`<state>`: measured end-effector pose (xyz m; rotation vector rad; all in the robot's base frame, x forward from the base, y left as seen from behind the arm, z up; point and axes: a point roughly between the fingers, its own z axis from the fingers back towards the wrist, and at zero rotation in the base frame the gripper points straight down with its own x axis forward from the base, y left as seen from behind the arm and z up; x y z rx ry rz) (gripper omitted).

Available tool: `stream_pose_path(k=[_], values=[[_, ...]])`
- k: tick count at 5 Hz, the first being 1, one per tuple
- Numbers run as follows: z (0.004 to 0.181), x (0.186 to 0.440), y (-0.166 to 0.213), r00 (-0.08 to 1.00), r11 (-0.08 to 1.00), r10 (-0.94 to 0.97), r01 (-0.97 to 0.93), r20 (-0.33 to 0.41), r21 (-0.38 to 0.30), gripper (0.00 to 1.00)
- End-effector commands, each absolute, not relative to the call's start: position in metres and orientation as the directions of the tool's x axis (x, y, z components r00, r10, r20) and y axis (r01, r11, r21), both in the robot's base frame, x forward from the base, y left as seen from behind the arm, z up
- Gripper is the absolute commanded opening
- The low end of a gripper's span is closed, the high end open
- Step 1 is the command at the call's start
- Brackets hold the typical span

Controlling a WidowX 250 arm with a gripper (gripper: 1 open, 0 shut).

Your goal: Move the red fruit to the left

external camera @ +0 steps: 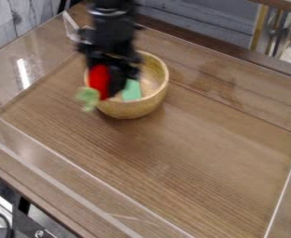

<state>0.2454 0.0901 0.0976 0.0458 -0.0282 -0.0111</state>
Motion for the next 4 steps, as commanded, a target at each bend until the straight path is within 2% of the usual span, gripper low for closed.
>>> stream_pose_path(k=[1, 4], values=[[0.094, 0.243, 0.114, 0.997, 0.998, 0.041, -0.044, 0.058, 0.05, 0.0], [0.065, 0.233, 0.168, 0.991, 0.99, 0.127, -0.13, 0.048, 0.046, 0.0]])
